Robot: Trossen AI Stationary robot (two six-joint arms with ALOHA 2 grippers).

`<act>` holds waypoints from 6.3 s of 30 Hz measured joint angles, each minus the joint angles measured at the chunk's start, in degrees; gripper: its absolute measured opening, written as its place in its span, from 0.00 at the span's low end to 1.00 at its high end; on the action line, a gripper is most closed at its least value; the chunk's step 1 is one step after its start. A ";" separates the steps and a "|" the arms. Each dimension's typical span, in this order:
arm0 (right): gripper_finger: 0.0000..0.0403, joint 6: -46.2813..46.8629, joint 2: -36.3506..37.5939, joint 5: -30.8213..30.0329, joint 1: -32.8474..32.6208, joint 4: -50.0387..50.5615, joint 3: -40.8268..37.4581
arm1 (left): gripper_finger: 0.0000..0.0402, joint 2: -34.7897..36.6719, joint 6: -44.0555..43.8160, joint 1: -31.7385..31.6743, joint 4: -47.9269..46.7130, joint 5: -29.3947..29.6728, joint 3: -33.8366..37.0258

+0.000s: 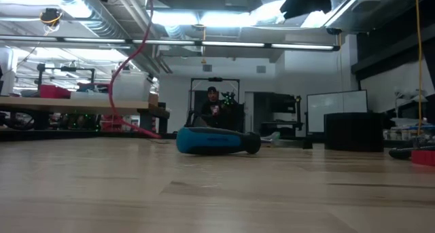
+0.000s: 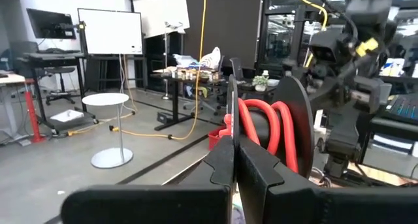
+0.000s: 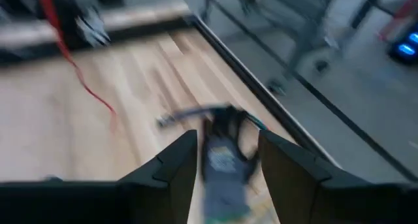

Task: Coil cords
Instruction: Coil the red wire onto the spool

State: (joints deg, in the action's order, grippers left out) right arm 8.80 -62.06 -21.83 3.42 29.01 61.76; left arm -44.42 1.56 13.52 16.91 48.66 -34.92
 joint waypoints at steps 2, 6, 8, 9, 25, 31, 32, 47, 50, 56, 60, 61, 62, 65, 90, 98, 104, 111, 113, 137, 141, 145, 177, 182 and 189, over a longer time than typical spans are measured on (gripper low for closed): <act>0.42 -0.01 3.48 2.77 0.00 -9.22 -7.30 | 0.00 -0.35 -1.11 0.00 0.03 -0.44 -0.02; 0.42 0.00 5.22 8.87 -0.02 -31.33 -19.18 | 0.00 -2.47 -3.52 -0.11 1.56 -1.99 -0.02; 0.42 0.01 4.10 12.92 -0.02 -41.12 -23.56 | 0.00 -4.59 -3.87 -0.11 4.13 -2.64 -0.02; 0.42 0.02 3.23 14.77 -0.02 -45.72 -25.50 | 0.00 -5.71 -3.85 -0.11 5.72 -3.05 -0.02; 0.42 10.55 -17.57 24.85 -0.02 -64.87 -27.51 | 0.00 -23.03 -3.08 -2.32 32.90 -10.77 -0.24; 0.42 8.68 -22.49 30.52 -0.07 -73.12 -25.08 | 0.00 -25.68 -3.06 -4.38 33.16 -11.11 -3.02; 0.42 8.12 -23.10 30.51 -0.07 -73.13 -24.47 | 0.00 -25.90 -3.06 -4.68 33.00 -11.08 -3.37; 0.42 4.47 -33.49 30.47 -0.07 -73.02 -14.87 | 0.00 -26.67 -0.65 -5.49 33.25 -11.03 -5.66; 0.42 4.36 -34.98 31.09 -0.07 -73.03 -13.40 | 0.00 -26.67 0.02 -5.49 33.30 -11.05 -5.66; 0.42 4.34 -35.81 33.06 -0.07 -72.71 -12.62 | 0.00 -26.67 0.04 -5.49 33.09 -11.05 -5.66; 0.42 4.34 -35.83 33.47 -0.07 -72.47 -12.62 | 0.00 -26.65 0.02 -5.49 33.26 -11.08 -5.66; 0.42 4.34 -35.83 33.47 -0.07 -72.52 -12.62 | 0.00 -26.65 0.02 -5.49 33.26 -11.08 -5.66; 0.42 4.34 -35.96 33.47 -0.07 -72.67 -12.62 | 0.00 -26.65 0.02 -5.49 33.24 -11.08 -5.64; 0.42 4.34 -36.41 33.47 -0.33 -72.64 -12.63 | 0.00 -26.64 0.00 -5.49 33.34 -11.08 -5.64; 0.42 4.19 -36.59 28.45 -2.03 -75.43 -12.62 | 0.00 -26.62 -0.26 -5.70 33.48 -11.16 -5.62; 0.35 4.20 -36.59 28.44 -1.95 -75.44 -12.62 | 0.00 -26.62 -0.26 -5.70 33.50 -11.16 -5.60; 0.24 4.20 -36.59 28.44 -1.90 -75.43 -12.62 | 0.00 -26.62 -0.26 -5.70 33.48 -11.16 -5.60; 0.11 4.21 -36.59 28.44 -1.90 -75.38 -12.64 | 0.00 -26.62 -0.24 -5.70 33.48 -11.16 -5.60; 0.06 4.19 -36.59 28.45 -1.90 -75.29 -12.64 | 0.00 -26.62 -0.13 -5.70 33.48 -11.16 -5.60; 0.01 2.88 -25.85 15.33 0.24 -54.74 -12.67 | 0.00 -24.13 -1.63 -5.14 20.60 -10.78 -5.57; 0.00 2.88 -23.46 15.34 0.88 -53.18 -12.68 | 0.00 -24.13 -2.18 -5.14 16.96 -10.77 -5.60; 0.00 2.88 -21.23 16.00 0.90 -50.85 -12.68 | 0.00 -24.13 -2.98 -5.14 14.30 -9.84 -5.60; 0.00 9.43 -12.42 21.37 0.76 -51.02 -12.68 | 0.00 -26.44 -12.07 -7.75 6.09 -8.24 -5.64; 0.00 11.19 -12.42 22.97 0.76 -51.06 -12.68 | 0.00 -27.53 -12.35 -8.00 6.64 -8.37 -5.64; 0.00 15.38 -15.86 23.49 0.74 -54.33 -12.62 | 0.00 -28.45 -14.85 -8.02 7.73 -8.03 -5.60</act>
State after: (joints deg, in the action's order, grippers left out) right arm 24.19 -77.91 1.67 4.16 -25.31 49.15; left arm -72.87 -13.29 5.50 24.64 40.63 -40.52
